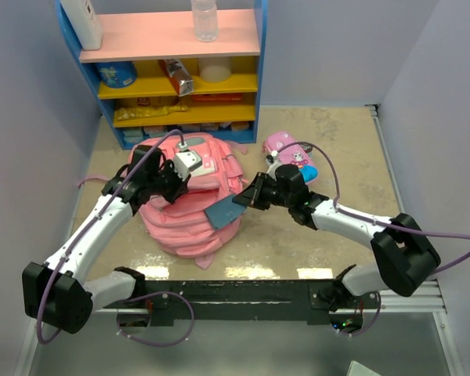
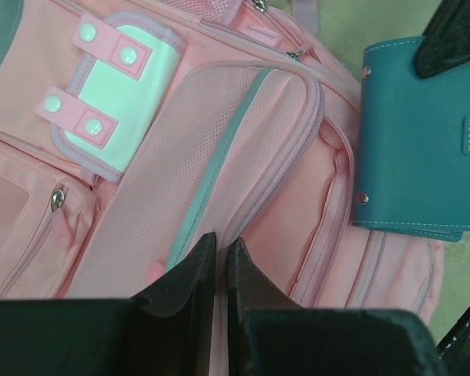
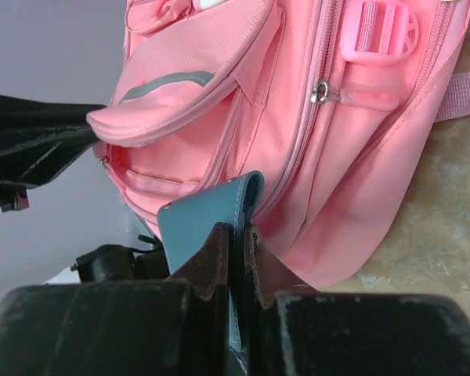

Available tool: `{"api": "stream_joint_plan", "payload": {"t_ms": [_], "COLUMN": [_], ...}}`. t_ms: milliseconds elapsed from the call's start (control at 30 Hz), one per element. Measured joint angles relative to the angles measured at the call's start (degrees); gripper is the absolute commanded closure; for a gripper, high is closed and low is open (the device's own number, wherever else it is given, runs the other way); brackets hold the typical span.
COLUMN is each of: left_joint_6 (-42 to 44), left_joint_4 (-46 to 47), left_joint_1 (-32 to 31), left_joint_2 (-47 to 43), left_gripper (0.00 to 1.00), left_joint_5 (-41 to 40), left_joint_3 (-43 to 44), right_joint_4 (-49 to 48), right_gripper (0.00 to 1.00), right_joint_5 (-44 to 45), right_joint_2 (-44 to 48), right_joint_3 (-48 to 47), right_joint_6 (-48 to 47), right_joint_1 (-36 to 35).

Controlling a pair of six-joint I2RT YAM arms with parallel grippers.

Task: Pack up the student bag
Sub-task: Place the personal item in the student bag.

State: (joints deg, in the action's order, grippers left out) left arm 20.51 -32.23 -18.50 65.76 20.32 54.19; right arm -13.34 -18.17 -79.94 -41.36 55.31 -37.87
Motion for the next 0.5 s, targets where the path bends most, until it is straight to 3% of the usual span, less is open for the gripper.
{"api": "stream_joint_plan", "payload": {"t_ms": [367,500], "left_joint_6": [0.07,0.02], "left_joint_4": [0.31,0.33], "left_joint_1": [-0.07,-0.35], "left_joint_2": [-1.29,-1.51], "left_gripper": [1.00,1.00], "left_joint_5": [1.75,2.12], "left_joint_3": [-1.79,-1.97], "right_joint_4": [-7.26,-7.91], "right_gripper": [1.00,1.00], "right_joint_5": [-0.72,4.57], "right_joint_2": [-7.54,-7.43], "right_joint_3": [-1.49,-2.49], "right_joint_6": [6.16,9.35], "right_joint_1": [-2.93,-4.83]}}
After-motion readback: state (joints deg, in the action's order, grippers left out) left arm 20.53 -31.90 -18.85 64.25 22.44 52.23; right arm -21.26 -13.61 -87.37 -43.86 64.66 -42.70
